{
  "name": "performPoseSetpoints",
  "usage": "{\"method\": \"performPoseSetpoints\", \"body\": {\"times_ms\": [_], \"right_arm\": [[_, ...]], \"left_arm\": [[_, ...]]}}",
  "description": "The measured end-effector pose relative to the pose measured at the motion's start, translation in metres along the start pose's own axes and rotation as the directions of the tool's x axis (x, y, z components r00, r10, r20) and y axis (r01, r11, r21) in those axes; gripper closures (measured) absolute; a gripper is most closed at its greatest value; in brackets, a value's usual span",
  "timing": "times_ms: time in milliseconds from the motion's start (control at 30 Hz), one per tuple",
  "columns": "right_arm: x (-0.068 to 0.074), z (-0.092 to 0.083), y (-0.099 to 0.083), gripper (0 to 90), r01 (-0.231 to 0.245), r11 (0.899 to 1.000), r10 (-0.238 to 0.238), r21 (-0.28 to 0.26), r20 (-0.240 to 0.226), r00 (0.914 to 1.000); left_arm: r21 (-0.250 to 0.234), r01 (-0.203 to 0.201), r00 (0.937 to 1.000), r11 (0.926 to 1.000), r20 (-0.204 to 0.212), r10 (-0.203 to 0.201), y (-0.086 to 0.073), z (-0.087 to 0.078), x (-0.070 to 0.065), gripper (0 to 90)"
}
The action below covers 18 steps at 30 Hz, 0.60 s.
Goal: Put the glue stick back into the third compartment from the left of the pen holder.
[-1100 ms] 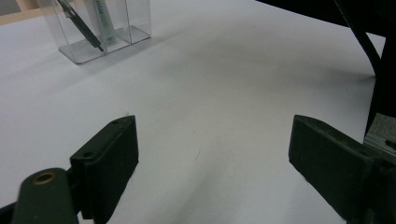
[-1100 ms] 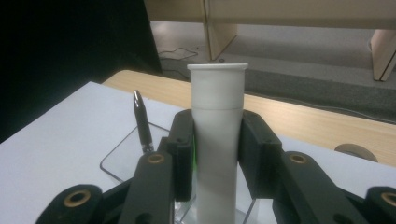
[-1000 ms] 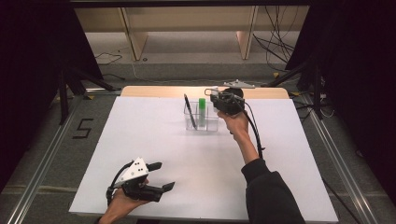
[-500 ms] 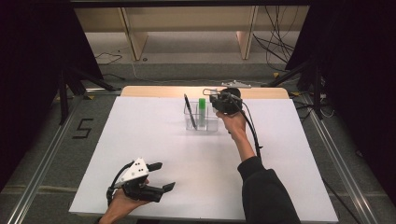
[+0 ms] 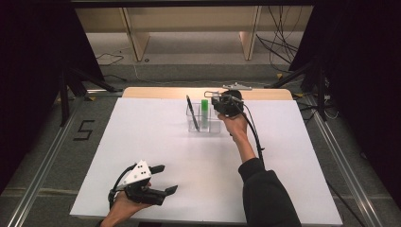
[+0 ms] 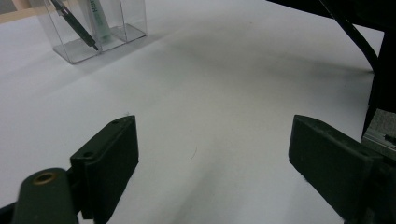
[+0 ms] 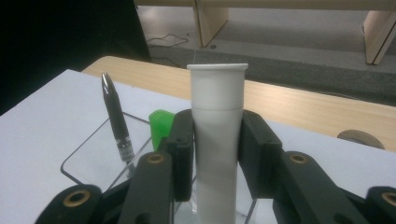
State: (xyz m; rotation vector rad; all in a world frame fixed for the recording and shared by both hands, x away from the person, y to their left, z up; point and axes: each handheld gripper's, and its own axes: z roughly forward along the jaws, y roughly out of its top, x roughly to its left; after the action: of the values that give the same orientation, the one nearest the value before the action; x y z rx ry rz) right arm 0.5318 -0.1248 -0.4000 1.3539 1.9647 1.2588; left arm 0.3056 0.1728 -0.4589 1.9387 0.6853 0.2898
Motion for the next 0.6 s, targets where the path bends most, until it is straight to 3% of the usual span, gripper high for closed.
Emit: {"method": "performPoseSetpoints", "body": {"times_ms": [600], "right_arm": [[-0.0014, 0.0058, -0.0037, 68.3, 0.004, 1.0, -0.004, 0.023, 0.012, 0.9999]], "left_arm": [[0.012, -0.017, 0.9999, 0.9998, 0.0, 0.017, -0.0002, 0.0012, -0.0016, 16.0]]}}
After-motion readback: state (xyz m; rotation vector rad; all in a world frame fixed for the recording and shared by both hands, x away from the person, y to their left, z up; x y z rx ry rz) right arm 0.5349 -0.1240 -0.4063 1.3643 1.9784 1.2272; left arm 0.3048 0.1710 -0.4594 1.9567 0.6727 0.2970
